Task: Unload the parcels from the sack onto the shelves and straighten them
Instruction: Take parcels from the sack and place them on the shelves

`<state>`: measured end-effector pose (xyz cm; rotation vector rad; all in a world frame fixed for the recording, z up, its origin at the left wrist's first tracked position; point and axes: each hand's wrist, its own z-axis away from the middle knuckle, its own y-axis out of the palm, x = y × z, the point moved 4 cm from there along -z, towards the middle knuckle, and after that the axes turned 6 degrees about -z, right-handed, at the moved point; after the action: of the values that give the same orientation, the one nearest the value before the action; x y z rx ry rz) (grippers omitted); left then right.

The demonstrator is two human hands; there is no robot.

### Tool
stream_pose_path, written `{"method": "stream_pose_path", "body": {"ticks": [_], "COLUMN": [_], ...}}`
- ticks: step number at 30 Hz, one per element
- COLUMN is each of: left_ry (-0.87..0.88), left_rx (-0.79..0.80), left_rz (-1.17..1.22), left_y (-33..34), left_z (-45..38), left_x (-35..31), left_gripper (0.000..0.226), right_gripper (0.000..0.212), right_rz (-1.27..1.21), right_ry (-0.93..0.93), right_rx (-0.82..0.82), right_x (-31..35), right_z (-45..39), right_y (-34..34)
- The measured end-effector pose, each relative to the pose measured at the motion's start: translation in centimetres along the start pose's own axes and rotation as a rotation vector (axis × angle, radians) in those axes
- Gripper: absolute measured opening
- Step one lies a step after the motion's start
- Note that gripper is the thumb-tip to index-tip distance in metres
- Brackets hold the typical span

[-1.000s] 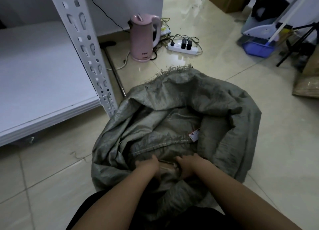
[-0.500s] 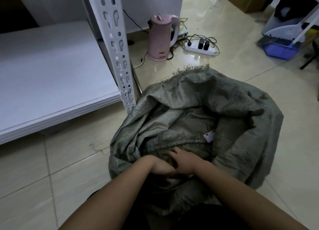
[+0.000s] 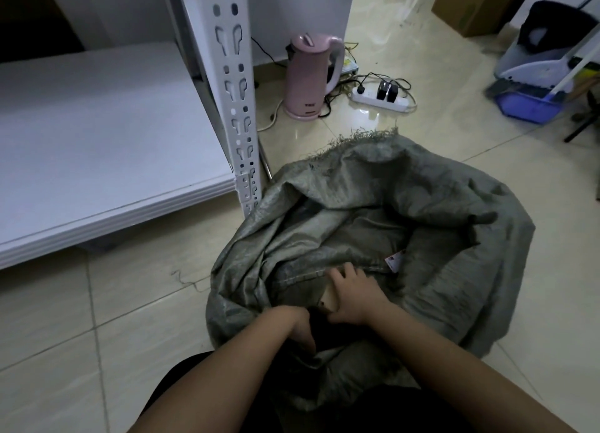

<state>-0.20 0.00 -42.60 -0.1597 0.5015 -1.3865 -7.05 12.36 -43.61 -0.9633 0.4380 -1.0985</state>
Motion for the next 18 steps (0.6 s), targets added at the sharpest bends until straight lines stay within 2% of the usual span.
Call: {"method": "stream_pose_path", "body": {"ticks": [2,5,8,10,12,14,18], "left_ry": [0.010,0.009,0.080,0.092,-0.012,-0.048,-0.005], "left_rx": [-0.009,-0.105,-0.221,-0.301,-0.403,-0.526,-0.703], "left_rz": [0.069,0.165,0.398,0.623,0.795,0.920,1.148], "left_y": [0.2,-0.4,-1.8,-3.1,-4.4,-5.6,-7.8], "left_z": [-0.7,-1.0,-1.2,-1.2,-1.2,-1.1,-0.4], "left_x": [0.2,0.4,0.3,0.5,1.2,1.8,3.1], "left_gripper": [0.048,0.048,0.052,0.064,0.079,0.081,0.076], "right_gripper": [0.098,0.098,0.096,0.094,0.092,0.090,0.082], "right_rz": [-0.105,-0.271,-0.524,-0.698,-0.880,-1.076,-1.404], "right_ry": [0.042,0.105,0.166,0.200,0.219,0.226,0.266], "right_rx": [-0.094,-0.244,-0.399,-0.488,-0.564,-0.621,-0.657], "right_x": [-0.7,-1.9,-3.2,-3.9,-4.4,-4.6,-5.3], "right_z": [-0.3,-0.6,-0.6,-0.5,-0.5,-0.4,-0.4], "right_y": [-1.9,-4.9,-7.5,-8.8,-9.8,-10.5,-11.1]}}
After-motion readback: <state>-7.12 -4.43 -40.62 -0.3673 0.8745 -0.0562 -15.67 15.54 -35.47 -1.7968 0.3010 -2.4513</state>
